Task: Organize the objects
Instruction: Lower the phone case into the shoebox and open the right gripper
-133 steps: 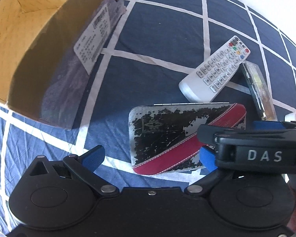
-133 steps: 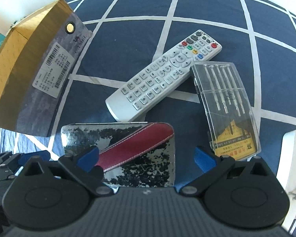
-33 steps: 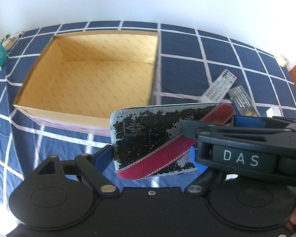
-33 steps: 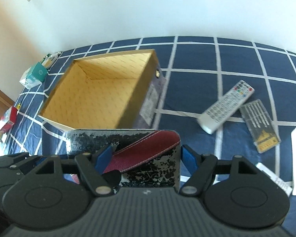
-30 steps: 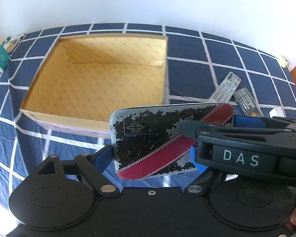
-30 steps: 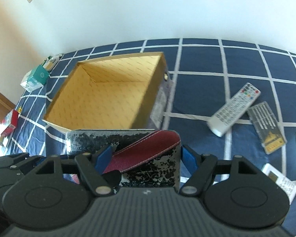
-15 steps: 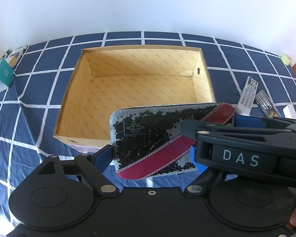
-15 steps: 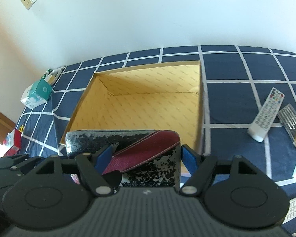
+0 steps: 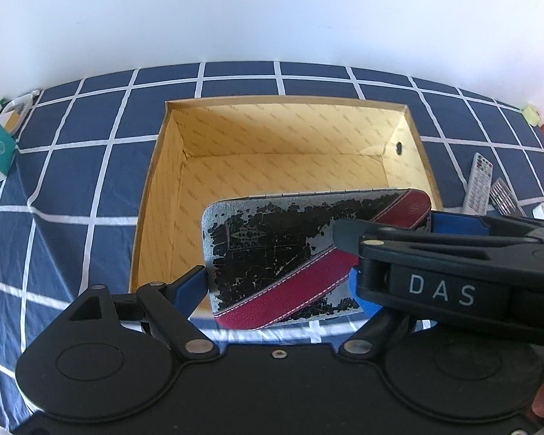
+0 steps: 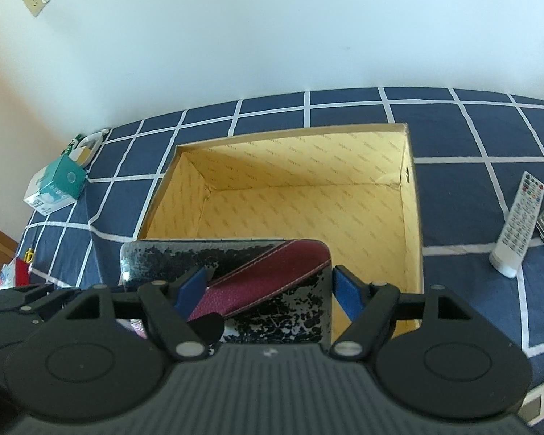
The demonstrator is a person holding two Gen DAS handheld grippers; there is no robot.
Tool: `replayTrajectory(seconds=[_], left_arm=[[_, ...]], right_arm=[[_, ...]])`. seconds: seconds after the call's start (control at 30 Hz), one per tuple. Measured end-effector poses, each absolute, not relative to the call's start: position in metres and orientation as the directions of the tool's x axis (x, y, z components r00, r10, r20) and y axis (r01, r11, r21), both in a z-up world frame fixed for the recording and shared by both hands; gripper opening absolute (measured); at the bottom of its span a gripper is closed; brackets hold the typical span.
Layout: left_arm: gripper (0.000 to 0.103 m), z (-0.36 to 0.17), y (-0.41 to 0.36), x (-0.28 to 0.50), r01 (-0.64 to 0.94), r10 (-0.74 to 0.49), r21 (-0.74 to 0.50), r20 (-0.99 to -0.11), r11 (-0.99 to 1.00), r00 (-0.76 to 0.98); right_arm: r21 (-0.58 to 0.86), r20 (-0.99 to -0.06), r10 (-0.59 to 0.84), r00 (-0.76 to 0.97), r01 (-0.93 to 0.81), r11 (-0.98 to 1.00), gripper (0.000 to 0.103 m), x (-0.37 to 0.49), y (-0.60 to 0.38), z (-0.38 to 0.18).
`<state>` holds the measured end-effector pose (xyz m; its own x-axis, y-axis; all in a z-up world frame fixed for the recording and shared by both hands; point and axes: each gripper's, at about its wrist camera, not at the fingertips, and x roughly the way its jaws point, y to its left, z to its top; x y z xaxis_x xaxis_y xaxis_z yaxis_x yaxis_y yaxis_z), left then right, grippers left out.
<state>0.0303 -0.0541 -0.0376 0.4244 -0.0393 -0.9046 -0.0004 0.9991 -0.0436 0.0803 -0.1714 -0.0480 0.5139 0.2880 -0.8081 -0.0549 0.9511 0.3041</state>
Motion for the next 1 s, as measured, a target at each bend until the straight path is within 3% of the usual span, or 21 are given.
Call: replayTrajectory(seconds=[1.0], left_arm=[[0.083,-0.158,-0.029,0.19,0.015,-0.096,-0.096,-0.963,0.995,0.251]], right_arm=[[0.277,-0.905,0.249,0.346,0.035,0.96,0.075,0.245,-0.176,-0.169]])
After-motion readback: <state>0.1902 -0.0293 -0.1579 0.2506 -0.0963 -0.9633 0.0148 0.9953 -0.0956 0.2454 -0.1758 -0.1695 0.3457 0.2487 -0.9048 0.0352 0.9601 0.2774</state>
